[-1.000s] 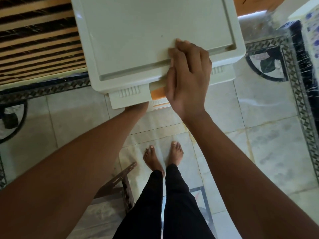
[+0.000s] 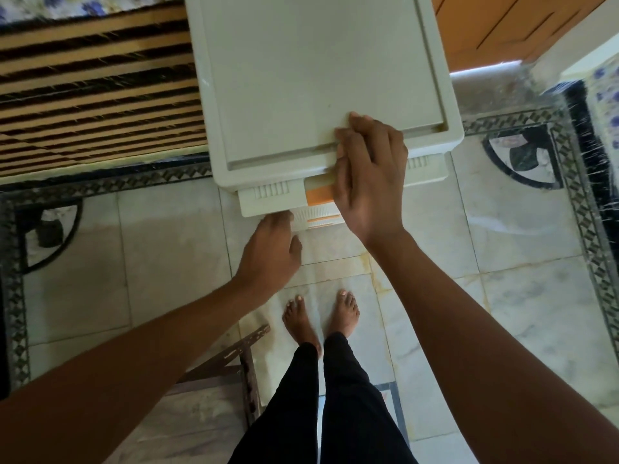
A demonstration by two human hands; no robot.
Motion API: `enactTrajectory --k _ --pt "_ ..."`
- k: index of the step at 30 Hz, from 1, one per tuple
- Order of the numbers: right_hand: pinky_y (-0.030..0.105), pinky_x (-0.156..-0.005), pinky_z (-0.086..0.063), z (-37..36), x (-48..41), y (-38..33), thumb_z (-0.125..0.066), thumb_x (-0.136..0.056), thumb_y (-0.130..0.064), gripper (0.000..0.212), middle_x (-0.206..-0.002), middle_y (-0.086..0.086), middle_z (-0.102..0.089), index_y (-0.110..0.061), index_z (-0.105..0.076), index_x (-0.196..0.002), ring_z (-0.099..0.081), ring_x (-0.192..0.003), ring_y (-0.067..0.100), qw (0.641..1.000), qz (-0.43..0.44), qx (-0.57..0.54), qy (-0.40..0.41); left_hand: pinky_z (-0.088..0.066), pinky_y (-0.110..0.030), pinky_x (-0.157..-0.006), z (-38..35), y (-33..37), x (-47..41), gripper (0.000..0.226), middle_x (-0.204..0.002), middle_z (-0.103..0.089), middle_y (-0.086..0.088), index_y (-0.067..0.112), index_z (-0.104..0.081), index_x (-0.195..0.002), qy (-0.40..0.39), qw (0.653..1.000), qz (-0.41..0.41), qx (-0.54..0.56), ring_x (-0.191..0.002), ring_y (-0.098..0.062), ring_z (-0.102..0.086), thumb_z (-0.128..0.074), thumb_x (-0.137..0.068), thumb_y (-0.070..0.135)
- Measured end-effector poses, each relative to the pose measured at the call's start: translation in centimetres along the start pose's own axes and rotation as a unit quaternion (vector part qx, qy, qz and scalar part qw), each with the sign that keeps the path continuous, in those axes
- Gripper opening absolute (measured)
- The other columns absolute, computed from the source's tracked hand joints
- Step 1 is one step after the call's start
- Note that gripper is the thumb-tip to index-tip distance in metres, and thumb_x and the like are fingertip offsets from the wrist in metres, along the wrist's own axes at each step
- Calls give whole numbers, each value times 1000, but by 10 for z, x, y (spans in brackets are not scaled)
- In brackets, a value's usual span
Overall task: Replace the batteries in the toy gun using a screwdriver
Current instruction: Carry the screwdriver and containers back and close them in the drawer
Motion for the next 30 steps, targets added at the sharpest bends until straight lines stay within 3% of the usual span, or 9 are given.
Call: enactTrajectory --k 3,5,7,11,15,18,22,26,30 --pt "48 -99 -46 5 1 2 -53 -99 -12 25 -127 19 -65 -2 -72 -112 -60 -117 37 1000 9 -12 -27 -62 -42 -80 194 121 -5 20 -107 -66 -14 3 -64 -115 -7 991 -127 -47 -97 -28 -68 -64 -95 6" --pt "50 -99 -45 12 3 0 -54 -99 -10 23 -126 23 -62 -1 -72 -109 -57 -117 38 999 22 -30 -39 -62 -43 -77 213 136 13 17 -105 -67 -12 3 -67 -112 -19 988 -146 -47 -94 -28 -68 -60 -97 7" --pt "50 -98 -46 21 6 -4 -58 -97 -7 18 -124 26 -59 0 -72 -107 -52 -116 39 998 32 -40 -41 -62 -44 -86 226 142 20 18 -109 -69 -15 0 -69 -114 -24 980 -193 -51 -100 -30 -69 -59 -100 6" --pt "47 -93 -44 25 23 -10 -65 -99 -17 20 -118 22 -64 -4 -74 -111 -57 -109 41 997 57 11 -53 -56 -47 -99 268 164 -8 22 -122 -69 -24 -6 -71 -117 105 944 -293 -107 -114 -38 -67 -64 -96 0" --pt "48 -94 -42 22 35 -17 -64 -97 -21 26 -123 13 -67 -9 -74 -118 -56 -119 37 991 83 79 -69 -33 -51 -123 276 157 -42 50 -164 -41 -16 5 -49 -151 79 947 -232 -206 -154 -34 -35 -54 -105 24" --pt "49 -94 -37 21 49 -24 -64 -89 -21 40 -135 6 -63 -14 -68 -128 -51 -126 31 978 71 151 -128 -23 -51 -129 277 141 -59 63 -171 -29 -14 9 -33 -162 32 959 -194 -202 -160 -31 -24 -48 -109 37" --pt "51 -94 -35 22 60 -30 -59 -90 -27 44 -139 3 -58 -16 -62 -133 -51 -129 27 966 20 188 -176 -17 -48 -131 274 129 -62 65 -174 -21 -13 9 -27 -165 -2 955 -210 -208 -161 -31 -18 -48 -109 35" --pt "50 -92 -35 32 43 -42 -46 -99 -41 32 -117 0 -61 -18 -68 -107 -57 -113 26 968 -45 140 -202 -18 -50 -130 274 129 -64 66 -174 -21 -13 9 -26 -165 -5 955 -209 -211 -161 -31 -19 -52 -109 32" --pt "45 -81 -44 54 57 -47 -45 -99 -36 34 -87 0 -55 -15 -66 -83 -56 -83 24 958 -48 78 -272 -15 -48 -130 273 129 -64 74 -174 -19 -15 9 -25 -165 -1 952 -209 -222 -161 -32 -17 -56 -106 41"
Point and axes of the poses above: each hand's wrist, its own x-axis away from the middle knuckle, its own z-axis out of the back of the hand, y = z × x, the point moved 3 cm from there along -x, towards the middle knuckle
